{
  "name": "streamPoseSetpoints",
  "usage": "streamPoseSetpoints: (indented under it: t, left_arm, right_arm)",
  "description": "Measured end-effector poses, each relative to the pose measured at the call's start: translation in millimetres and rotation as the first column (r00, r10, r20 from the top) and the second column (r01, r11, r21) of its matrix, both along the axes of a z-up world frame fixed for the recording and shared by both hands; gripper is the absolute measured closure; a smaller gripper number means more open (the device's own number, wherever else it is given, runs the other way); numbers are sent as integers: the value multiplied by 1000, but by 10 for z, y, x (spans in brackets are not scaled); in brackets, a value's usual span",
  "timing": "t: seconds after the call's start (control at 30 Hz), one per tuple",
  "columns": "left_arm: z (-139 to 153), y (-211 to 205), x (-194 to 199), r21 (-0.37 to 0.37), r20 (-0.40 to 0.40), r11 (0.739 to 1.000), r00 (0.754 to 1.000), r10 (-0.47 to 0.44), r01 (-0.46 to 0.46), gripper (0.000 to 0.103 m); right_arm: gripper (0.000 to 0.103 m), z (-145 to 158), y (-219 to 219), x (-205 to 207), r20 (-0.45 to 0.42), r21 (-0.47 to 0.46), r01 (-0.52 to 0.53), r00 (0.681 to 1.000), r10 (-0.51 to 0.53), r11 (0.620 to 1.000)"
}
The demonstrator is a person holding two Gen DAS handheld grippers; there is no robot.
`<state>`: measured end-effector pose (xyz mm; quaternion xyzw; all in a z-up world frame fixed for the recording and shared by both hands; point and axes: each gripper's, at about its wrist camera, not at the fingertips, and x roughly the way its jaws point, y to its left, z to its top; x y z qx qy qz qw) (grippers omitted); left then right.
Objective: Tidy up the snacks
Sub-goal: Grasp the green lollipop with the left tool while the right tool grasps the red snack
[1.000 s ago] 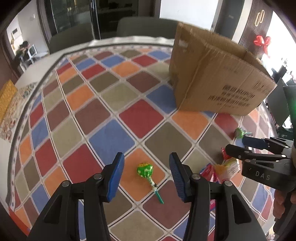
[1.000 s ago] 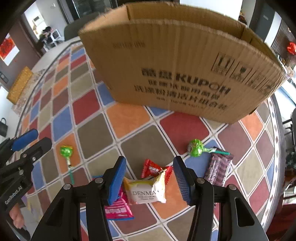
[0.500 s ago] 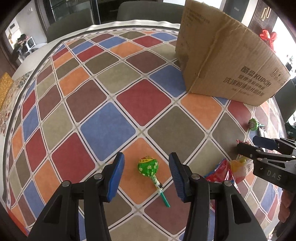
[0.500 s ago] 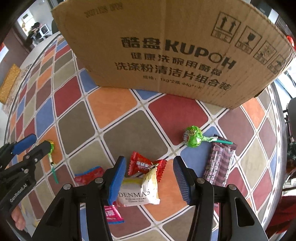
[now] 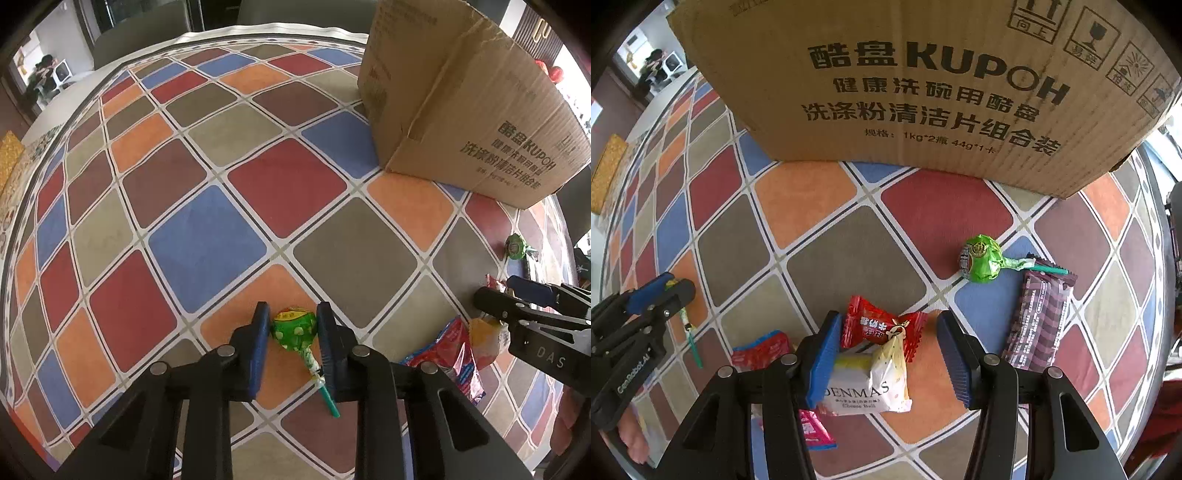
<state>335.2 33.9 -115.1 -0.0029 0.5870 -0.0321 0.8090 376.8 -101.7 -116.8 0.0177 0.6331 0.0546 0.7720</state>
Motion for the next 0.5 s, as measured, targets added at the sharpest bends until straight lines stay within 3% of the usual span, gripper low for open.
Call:
streamPoseSetpoints:
  t: [0.27,0.5]
  left_arm:
    - [60,-49,-44,-7,14,1000,1000,-21,21,77]
    - [237,-125,-71,-21,53,999,998,-37,38,77]
  right_arm:
    - [80,32,-36,-30,26,0,-17,1000,17,1000]
    - [80,79,-133,-52,37,39,-9,999,7,999]
